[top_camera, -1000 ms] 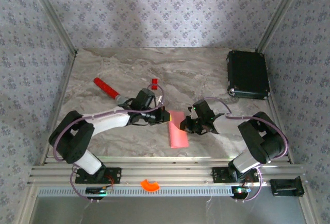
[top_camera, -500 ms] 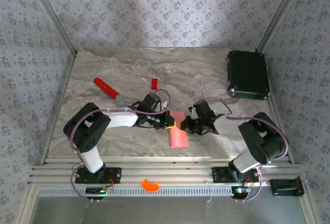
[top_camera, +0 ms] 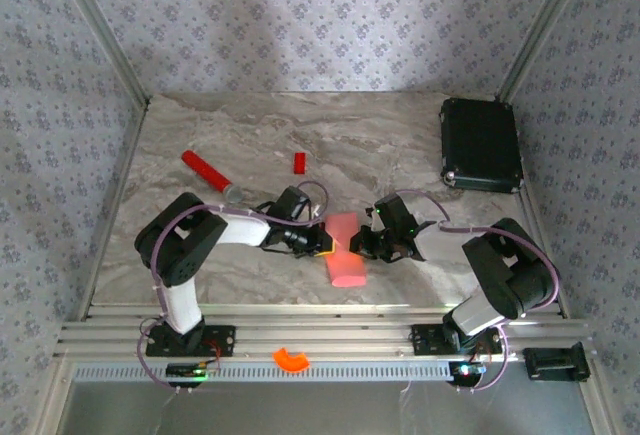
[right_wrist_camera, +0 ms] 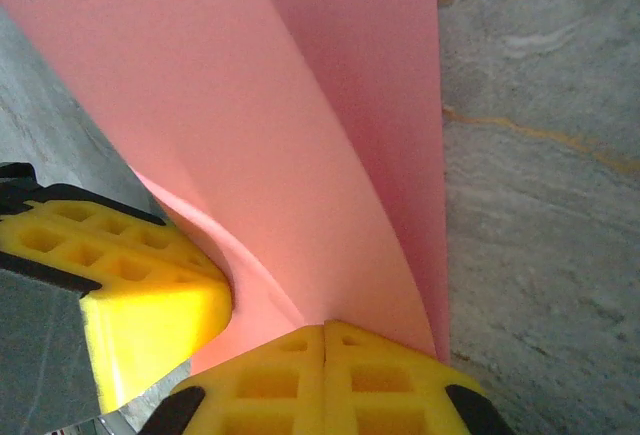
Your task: Fold a paper plane with a square sheet of paper (pick it up from the middle)
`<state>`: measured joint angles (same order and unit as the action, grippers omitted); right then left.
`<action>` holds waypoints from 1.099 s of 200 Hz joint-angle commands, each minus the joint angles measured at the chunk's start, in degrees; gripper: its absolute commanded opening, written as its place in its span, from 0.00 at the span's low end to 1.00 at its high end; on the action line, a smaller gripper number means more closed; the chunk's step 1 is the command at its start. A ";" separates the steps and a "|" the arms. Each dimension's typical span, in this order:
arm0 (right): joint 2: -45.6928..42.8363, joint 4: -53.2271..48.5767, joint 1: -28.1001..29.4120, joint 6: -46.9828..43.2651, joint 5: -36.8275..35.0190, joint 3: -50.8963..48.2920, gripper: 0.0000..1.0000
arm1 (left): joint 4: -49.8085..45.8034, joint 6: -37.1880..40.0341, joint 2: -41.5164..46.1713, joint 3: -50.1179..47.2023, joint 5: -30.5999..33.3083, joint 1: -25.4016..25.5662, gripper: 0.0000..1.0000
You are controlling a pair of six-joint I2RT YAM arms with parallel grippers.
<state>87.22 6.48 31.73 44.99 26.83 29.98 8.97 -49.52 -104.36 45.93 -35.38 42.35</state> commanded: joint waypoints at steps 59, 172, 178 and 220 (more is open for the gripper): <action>1.02 -8.94 -0.52 0.53 -4.87 -2.61 0.00 | -10.73 3.43 3.54 5.44 2.72 -2.16 0.00; -0.29 -9.62 -0.58 0.75 -5.40 -3.08 0.00 | -8.76 3.89 -5.24 4.27 2.81 -3.01 0.00; -0.34 -9.67 -0.65 0.77 -5.38 -3.08 0.00 | -9.81 4.43 -4.72 4.63 3.29 -3.18 0.00; -1.03 -10.17 -0.62 0.71 -5.51 -2.92 0.00 | -17.46 7.62 -0.71 10.51 4.39 -3.61 0.00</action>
<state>85.76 5.54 31.73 45.63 25.69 29.39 0.99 -45.15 -107.28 53.23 -34.81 39.57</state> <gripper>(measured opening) 0.053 0.044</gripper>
